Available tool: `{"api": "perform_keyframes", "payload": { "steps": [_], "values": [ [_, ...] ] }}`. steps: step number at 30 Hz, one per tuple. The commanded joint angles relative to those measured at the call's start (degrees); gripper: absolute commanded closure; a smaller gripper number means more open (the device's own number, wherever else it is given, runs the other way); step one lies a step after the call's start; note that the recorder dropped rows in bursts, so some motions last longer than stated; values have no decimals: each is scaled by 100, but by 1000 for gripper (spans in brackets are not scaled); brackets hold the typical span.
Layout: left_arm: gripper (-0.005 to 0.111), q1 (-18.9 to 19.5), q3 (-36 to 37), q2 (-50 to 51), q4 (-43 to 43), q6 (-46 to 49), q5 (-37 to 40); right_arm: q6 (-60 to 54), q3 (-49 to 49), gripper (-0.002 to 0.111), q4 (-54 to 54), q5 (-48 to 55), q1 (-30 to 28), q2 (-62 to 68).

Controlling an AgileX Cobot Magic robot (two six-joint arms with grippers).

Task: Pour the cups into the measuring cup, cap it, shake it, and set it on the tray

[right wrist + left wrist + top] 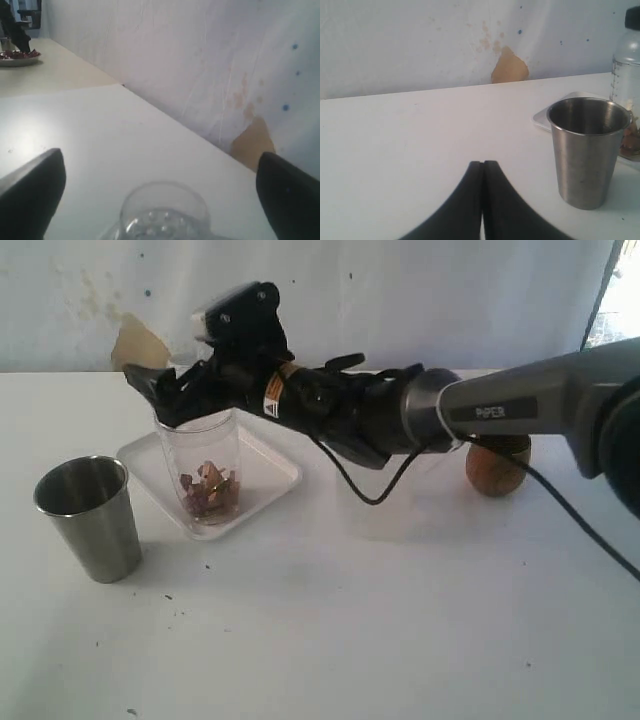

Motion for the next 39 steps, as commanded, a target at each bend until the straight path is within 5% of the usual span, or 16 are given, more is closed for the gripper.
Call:
{"api": "perform_keyframes", "payload": {
  "steps": [1,9,14,28,39],
  "values": [
    [107,-11,25,-20,0,-7,-33,21,-27,28,47,463,-3,-836],
    [107,-11,25,-20,0,-7,-33,425,-14,109,57,3367,-3,-2610],
    [107,-11,25,-20,0,-7,-33,421,283,108,55,4623,-3,-3701],
    [107,-11,25,-20,0,-7,-33,572,3012,108,52,4841,-3,-7363],
    [107,-11,25,-20,0,-7,-33,714,3276,108,52,6158,-3,-9250]
  ]
}}
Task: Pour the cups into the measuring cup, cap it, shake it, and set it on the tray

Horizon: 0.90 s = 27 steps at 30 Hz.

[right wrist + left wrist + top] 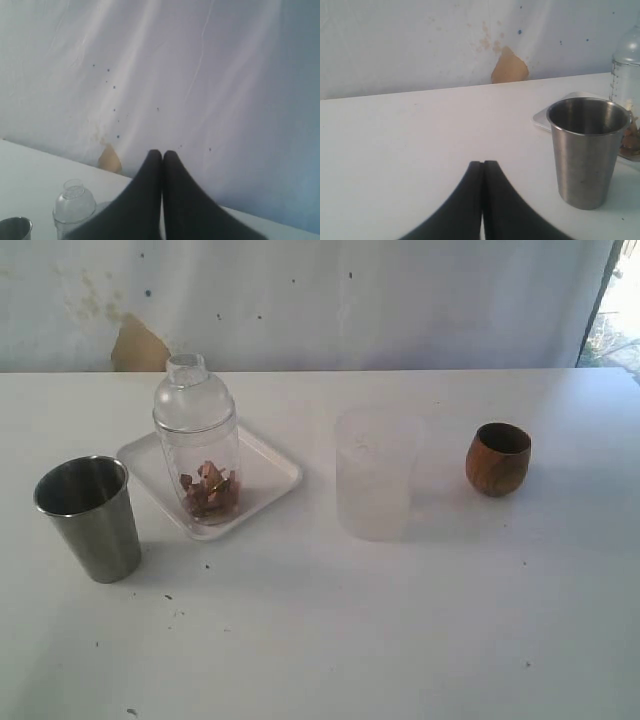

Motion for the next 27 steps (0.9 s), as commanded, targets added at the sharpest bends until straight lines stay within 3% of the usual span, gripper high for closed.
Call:
{"api": "perform_keyframes", "payload": {
  "steps": [1,18,21,25,27],
  "values": [
    [107,-11,25,-20,0,-7,-33,38,23,108,42,181,-3,-596],
    [107,-11,25,-20,0,-7,-33,-176,415,108,3,78,-24,-1920],
    [107,-11,25,-20,0,-7,-33,-1061,942,108,211,-415,-36,-2243],
    [107,-11,25,-20,0,-7,-33,-3604,1864,108,1887,-1871,-314,-2653],
    [107,-11,25,-20,0,-7,-33,-4347,2346,108,2566,-2538,-581,-2840]
  ]
}}
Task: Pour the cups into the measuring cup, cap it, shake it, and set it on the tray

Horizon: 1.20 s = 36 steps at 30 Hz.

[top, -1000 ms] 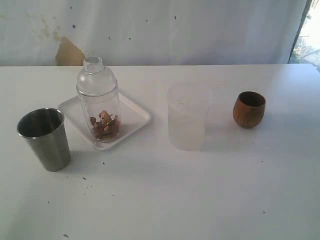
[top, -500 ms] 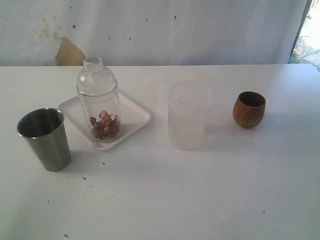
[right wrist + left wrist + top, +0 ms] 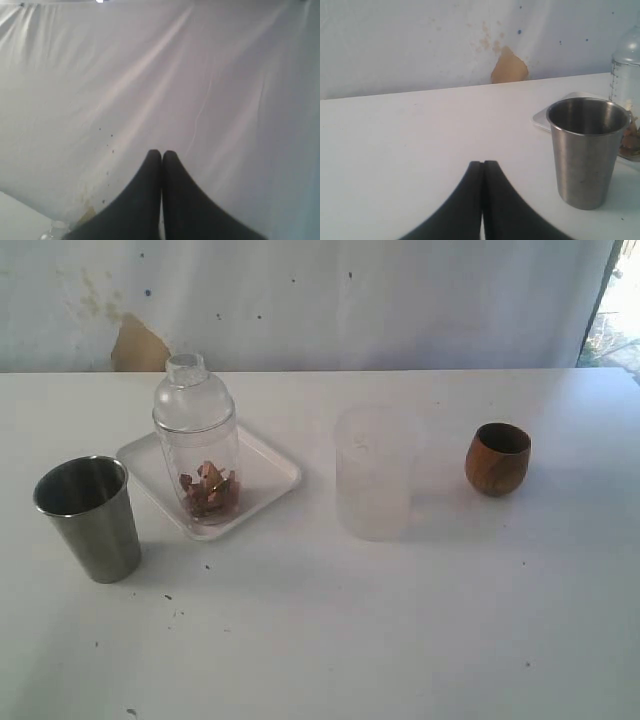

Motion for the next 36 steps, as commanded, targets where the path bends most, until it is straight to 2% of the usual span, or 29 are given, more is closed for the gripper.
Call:
{"api": "perform_keyframes", "payload": {
  "steps": [1,4,10,15,17,22,26,30,36],
  "values": [
    [107,-11,25,-20,0,-7,-33,-1714,1067,108,1391,-1564,-515,-441],
    [107,-11,25,-20,0,-7,-33,-1659,1671,108,1338,-1918,-862,-704],
    [107,-11,25,-20,0,-7,-33,-1195,2794,108,1466,-1936,-1601,-1000],
    [107,-11,25,-20,0,-7,-33,-960,3589,108,1628,-1960,-1734,-1000],
    [107,-11,25,-20,0,-7,-33,-866,3618,108,1628,-1790,-1734,-1000],
    [107,-11,25,-20,0,-7,-33,-797,3618,108,1628,-340,-1810,-1000],
    [107,-11,25,-20,0,-7,-33,-797,3618,108,1616,579,-2101,-1000],
    [107,-11,25,-20,0,-7,-33,-797,3618,108,1582,1112,-2300,-1000],
    [107,-11,25,-20,0,-7,-33,-607,3618,108,1582,1159,-2612,-1000]
  ]
}}
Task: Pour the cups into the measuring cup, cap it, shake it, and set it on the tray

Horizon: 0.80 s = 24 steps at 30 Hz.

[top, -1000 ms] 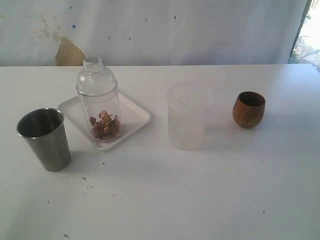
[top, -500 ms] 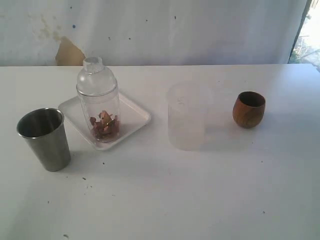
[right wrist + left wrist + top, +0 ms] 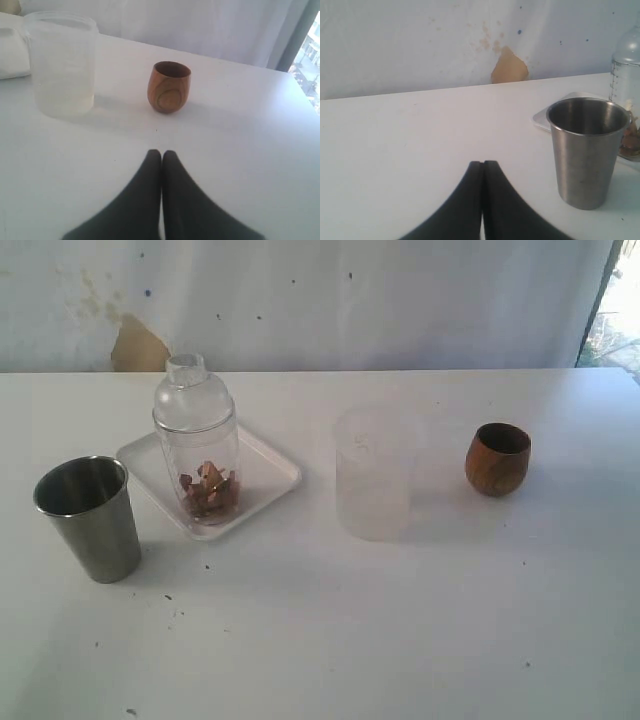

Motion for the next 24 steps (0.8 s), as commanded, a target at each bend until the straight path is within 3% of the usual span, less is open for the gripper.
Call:
{"api": "perform_keyframes", "payload": {
  "steps": [1,24],
  "values": [
    [107,-11,25,-20,0,-7,-33,126,34,108,-19,69,-184,-33],
    [107,-11,25,-20,0,-7,-33,112,34,108,7,179,-184,-33]
  ]
}}
